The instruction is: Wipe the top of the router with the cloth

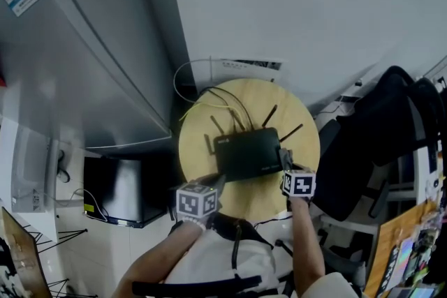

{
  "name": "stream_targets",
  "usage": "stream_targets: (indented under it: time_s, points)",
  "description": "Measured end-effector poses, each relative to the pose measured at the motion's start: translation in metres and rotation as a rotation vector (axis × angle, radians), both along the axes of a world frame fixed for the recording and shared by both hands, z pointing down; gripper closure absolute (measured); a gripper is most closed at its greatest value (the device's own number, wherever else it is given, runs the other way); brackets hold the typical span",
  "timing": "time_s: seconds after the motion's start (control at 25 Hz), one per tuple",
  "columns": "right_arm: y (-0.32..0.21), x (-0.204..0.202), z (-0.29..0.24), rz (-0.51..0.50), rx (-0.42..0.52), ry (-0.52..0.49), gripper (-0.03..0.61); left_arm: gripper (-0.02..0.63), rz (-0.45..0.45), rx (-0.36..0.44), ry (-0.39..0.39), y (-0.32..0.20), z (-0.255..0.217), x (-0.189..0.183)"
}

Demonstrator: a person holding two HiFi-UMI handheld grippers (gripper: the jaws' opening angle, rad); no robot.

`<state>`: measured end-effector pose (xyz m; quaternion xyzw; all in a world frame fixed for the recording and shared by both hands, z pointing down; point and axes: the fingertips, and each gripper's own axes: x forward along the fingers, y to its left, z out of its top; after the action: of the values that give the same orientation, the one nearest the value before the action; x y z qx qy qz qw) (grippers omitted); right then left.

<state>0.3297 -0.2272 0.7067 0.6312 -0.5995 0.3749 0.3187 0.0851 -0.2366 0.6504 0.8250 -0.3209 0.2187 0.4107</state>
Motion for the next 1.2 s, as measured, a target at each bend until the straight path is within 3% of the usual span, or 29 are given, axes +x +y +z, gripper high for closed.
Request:
stream_targets:
  time_s: [0.36, 0.92, 1.2]
  points:
    - [0.011, -0.035, 0.011, -0.033, -0.019, -0.049, 0.541, 0.615, -0.001, -0.007, -0.015, 0.006, 0.004, -0.002]
    - [0.016, -0.163, 0.011, -0.173, -0.03, -0.151, 0.541, 0.615, 0.032, -0.018, -0.039, 0.021, 0.01, -0.028]
    - [0.013, -0.214, 0.012, -0.189, -0.044, -0.169, 0.541, 0.615, 0.059, -0.022, -0.049, 0.018, 0.013, -0.046]
